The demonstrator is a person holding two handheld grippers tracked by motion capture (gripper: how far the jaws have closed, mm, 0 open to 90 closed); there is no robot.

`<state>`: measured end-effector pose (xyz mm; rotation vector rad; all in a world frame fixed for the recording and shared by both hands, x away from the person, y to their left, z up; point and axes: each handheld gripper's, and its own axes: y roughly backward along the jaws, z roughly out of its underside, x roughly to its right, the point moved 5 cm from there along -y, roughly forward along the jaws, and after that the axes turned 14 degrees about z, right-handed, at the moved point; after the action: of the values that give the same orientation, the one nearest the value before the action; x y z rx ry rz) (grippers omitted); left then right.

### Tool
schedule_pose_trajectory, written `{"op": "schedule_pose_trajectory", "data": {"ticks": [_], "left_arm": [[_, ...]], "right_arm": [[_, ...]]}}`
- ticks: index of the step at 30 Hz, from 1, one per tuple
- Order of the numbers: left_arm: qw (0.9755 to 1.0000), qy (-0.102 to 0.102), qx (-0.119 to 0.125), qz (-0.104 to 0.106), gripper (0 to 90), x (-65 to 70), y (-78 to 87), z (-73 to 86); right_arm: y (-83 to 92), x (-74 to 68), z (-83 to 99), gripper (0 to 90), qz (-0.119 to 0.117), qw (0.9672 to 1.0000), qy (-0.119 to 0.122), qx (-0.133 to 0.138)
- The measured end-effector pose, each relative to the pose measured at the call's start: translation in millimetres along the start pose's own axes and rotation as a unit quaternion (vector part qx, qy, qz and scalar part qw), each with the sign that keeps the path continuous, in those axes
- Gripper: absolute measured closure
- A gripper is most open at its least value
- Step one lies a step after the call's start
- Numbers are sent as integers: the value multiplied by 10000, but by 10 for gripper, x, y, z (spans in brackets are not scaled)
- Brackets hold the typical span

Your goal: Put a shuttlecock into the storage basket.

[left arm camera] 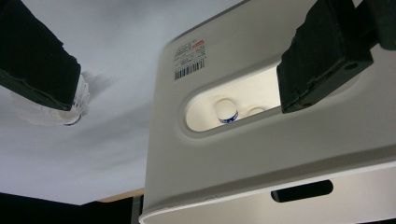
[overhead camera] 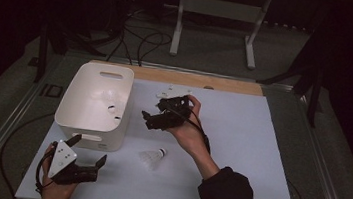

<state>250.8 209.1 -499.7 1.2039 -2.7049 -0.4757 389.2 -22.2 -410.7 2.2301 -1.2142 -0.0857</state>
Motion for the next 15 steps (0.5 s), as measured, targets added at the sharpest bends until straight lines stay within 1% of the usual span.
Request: {"op": "schedule_pose_trajectory", "data": {"ticks": [6, 10, 15], "left_arm": [[10000, -1, 0, 0, 2, 3, -2, 0], [10000, -1, -4, -2, 2, 4, -2, 0], [10000, 6, 19, -6, 2, 4, -3, 0]], "right_arm": [[21, 13, 71, 72, 26, 10000, 28, -68], [33, -10, 114, 72, -45, 9999, 1, -93], [32, -57, 178, 72, -101, 9999, 41, -134]]}}
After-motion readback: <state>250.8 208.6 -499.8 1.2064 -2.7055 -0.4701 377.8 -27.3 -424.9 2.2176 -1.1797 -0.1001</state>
